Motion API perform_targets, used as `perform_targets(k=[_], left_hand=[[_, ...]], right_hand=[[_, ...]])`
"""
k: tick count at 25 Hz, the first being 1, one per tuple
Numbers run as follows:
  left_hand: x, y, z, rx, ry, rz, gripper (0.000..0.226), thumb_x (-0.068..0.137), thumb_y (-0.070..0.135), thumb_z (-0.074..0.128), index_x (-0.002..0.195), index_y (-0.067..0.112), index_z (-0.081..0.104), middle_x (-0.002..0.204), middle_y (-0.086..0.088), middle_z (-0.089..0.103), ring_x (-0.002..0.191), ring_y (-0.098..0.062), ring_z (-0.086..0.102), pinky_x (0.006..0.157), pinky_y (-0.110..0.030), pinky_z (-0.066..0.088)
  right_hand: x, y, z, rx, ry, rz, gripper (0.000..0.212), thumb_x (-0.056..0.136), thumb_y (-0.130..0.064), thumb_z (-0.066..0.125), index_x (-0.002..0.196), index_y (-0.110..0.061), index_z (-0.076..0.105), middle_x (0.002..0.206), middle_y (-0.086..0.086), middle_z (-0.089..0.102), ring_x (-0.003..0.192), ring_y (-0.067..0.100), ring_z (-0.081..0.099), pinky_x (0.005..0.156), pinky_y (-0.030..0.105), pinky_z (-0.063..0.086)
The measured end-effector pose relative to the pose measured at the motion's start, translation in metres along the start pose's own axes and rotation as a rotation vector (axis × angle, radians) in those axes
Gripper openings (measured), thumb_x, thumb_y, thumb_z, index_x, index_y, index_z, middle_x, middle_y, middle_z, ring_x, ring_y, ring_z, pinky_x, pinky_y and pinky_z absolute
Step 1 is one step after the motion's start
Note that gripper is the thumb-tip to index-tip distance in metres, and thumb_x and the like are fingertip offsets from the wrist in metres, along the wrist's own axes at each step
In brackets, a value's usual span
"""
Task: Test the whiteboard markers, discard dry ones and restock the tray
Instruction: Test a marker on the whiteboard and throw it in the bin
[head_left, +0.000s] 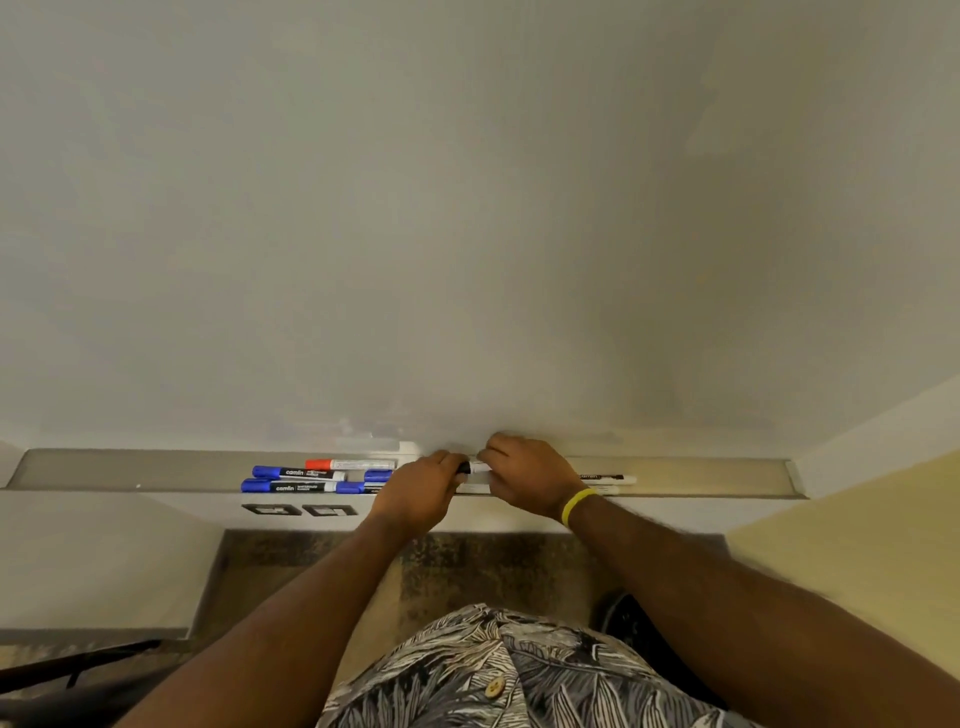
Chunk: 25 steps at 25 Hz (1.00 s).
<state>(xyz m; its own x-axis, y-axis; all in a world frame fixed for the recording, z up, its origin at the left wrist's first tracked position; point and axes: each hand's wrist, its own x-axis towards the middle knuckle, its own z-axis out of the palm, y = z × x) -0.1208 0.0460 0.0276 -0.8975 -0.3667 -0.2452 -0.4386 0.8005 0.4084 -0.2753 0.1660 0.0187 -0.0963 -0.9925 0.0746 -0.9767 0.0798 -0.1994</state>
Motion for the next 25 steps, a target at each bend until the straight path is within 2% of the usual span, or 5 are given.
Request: perform_targets(k=[7,13,19,23,25], left_hand=[[-0.018,0.003,0.0,-0.001,-0.01,0.023,0.036,0.104,0.039,0.036,0.128,0.02,0.056,0.124,-0.002,0.064,0.102,-0.019,0.062,0.086,-0.028,0.048],[-0.021,0.01,0.003,0.008,-0.077,0.11,0.027,0.103,0.027,0.043,0.124,0.018,0.058,0.12,-0.004,0.063,0.094,-0.014,0.056,0.084,-0.023,0.041],[-0.013,0.016,0.002,0.01,-0.107,0.145,0.023,0.099,0.014,0.05,0.119,0.014,0.063,0.112,-0.005,0.065,0.083,-0.011,0.049,0.079,-0.02,0.04],[-0.014,-0.007,-0.015,-0.055,-0.063,0.158,0.019,0.102,0.027,0.045,0.108,0.025,0.063,0.09,0.006,0.061,0.076,-0.012,0.057,0.069,-0.022,0.042],[-0.015,-0.031,-0.025,-0.015,-0.034,0.139,0.026,0.102,0.031,0.044,0.115,0.023,0.065,0.097,0.004,0.063,0.08,-0.011,0.058,0.071,-0.024,0.044]], right_hand=[[-0.021,-0.022,0.011,0.175,-0.048,0.048,0.031,0.103,-0.031,0.043,0.119,-0.009,0.059,0.107,0.01,0.061,0.089,0.025,0.059,0.074,0.038,0.05],[-0.041,-0.026,0.009,0.074,-0.111,0.131,0.053,0.1,-0.055,0.016,0.117,-0.022,0.054,0.096,0.003,0.064,0.077,0.022,0.061,0.064,0.037,0.053],[-0.046,-0.028,0.006,0.086,-0.12,0.214,0.043,0.102,-0.053,0.026,0.104,-0.02,0.055,0.089,0.0,0.067,0.068,0.018,0.057,0.058,0.028,0.039],[-0.06,-0.006,0.001,0.113,-0.09,0.379,0.043,0.101,-0.053,0.029,0.1,-0.019,0.055,0.086,0.004,0.068,0.072,0.027,0.063,0.062,0.036,0.047],[-0.077,0.017,0.0,0.149,-0.062,0.503,0.041,0.101,-0.053,0.032,0.098,-0.02,0.055,0.082,0.003,0.068,0.073,0.027,0.064,0.063,0.038,0.047]])
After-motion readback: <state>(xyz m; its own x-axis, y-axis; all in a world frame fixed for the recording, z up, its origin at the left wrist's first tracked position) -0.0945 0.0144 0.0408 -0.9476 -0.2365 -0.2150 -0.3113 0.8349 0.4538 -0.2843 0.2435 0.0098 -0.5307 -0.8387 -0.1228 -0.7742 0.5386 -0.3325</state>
